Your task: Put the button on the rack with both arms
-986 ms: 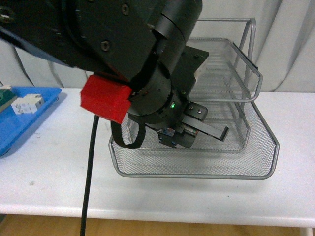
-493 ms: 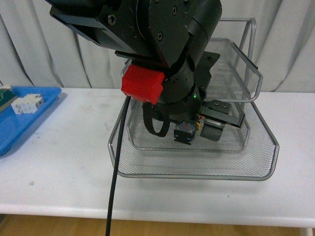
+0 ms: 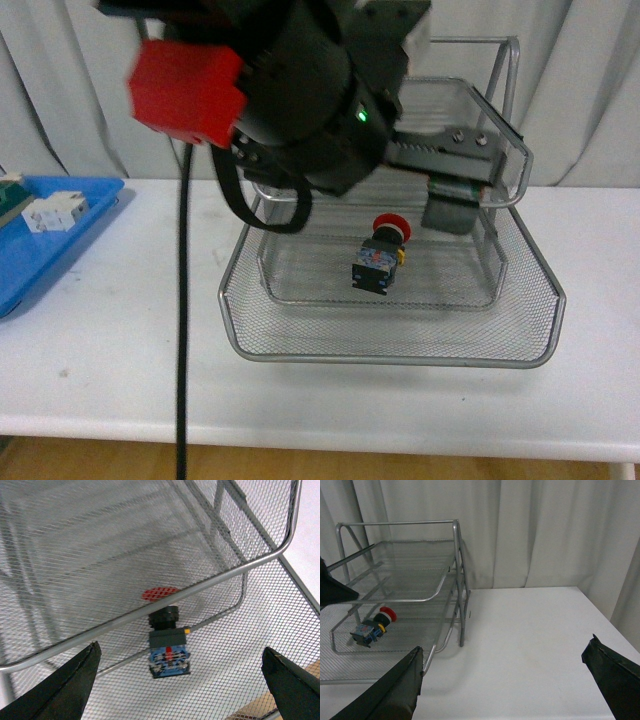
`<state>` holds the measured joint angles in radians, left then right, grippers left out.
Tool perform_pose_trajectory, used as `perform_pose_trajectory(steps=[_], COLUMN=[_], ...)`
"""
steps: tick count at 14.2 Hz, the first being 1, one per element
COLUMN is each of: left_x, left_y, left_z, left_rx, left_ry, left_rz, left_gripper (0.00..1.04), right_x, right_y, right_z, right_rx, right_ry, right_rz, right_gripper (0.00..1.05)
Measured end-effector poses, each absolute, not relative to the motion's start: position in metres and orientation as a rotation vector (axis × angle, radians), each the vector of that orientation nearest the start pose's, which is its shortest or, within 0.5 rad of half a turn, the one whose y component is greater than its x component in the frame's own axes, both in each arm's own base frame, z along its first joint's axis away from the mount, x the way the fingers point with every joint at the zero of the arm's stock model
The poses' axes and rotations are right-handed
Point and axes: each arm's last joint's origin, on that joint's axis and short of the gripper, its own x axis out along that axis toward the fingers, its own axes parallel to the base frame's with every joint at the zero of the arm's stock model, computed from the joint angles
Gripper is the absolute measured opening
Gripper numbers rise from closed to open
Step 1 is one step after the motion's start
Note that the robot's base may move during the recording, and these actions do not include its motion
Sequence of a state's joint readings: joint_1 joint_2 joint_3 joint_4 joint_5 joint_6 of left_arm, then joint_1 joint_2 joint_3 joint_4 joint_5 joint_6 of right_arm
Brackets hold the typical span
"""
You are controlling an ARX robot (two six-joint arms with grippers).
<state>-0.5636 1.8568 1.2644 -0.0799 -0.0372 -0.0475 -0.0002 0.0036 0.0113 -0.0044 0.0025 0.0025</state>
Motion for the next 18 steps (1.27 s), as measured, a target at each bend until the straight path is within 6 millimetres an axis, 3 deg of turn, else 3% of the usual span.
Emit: perform_pose_trajectory(steps=[3,6,8,9,10,12,14,18], left_x=[0.312,0.270,0.235,0.212,0.196,0.180,0.168,0.147], left_y=[-0.178,-0.127,-0.074,-0.044,-0.031,-0.025,-0.017,-0.001], left_z=[0.233,0.253,0.263,0.255,0.246,0.221,0.208,0.190], left_rx=[0.129,0.138,0.033,0.008,-0.001,0.006,0.001,0.001], left_ry=[0.538,0.429,0.060,0.003,-0.022,0.012,0.013,0.012], left_rz=[-0.465,-0.387,-0.064,0.013,0.040,-0.008,0.003,-0.002], left_gripper=[0.98,0.98,0.75,0.63,0.50,0.23,0.02,0.02], right_x=[0.097,0.097,0.097,0.097,0.097,0.097,0.097,0.097], right_y=[0.000,0.000,0.000,0.000,0.000,0.000,0.000,0.000], right_z=[0.167,0.167,0.167,0.167,0.167,0.167,0.167,0.167], right_rx=[0.002,0.002,0.002,0.002,0.002,0.002,0.002,0.002], right_ry=[-0.004,-0.004,-0.004,-0.004,-0.003,-0.004,-0.004,-0.004], right_rz=[-0.003,-0.003,-0.001,-0.001,-0.001,0.000,-0.001,0.000], right_gripper=[0.98,0.98,0.98,0.98,0.98,0.98,0.98,0.98])
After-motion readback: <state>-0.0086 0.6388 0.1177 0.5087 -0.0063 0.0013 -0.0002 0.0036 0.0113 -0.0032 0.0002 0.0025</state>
